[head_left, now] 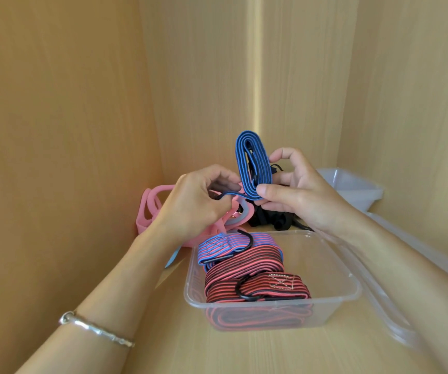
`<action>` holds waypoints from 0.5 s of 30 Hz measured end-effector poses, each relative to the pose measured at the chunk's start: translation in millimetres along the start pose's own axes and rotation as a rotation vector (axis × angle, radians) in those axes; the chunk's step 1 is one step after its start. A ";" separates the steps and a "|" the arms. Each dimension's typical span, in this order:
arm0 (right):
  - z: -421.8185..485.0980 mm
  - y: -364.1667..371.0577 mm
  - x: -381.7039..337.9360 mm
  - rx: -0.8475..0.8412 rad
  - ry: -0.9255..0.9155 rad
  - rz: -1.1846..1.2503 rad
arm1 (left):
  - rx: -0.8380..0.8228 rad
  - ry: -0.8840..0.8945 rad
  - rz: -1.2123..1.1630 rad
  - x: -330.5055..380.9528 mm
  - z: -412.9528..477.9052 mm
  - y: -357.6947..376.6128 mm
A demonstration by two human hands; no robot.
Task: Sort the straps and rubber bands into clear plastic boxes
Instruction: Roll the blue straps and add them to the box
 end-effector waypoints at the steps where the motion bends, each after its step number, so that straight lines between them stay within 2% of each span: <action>1: -0.1 0.4 0.6 -0.009 0.006 -0.010 | 0.000 0.004 0.021 -1.2 0.2 0.2; 15: 2.2 -1.4 -1.7 -0.018 0.000 -0.044 | 0.055 -0.058 0.058 -6.8 -0.9 -7.9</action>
Point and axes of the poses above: each hand's wrist, its own z-axis towards the middle knuckle, its own y-axis out of the palm, x = y × z, the point moved 6 cm from there along z, towards the middle knuckle, and after that the axes turned 14 degrees about z, right-handed, at the moved point
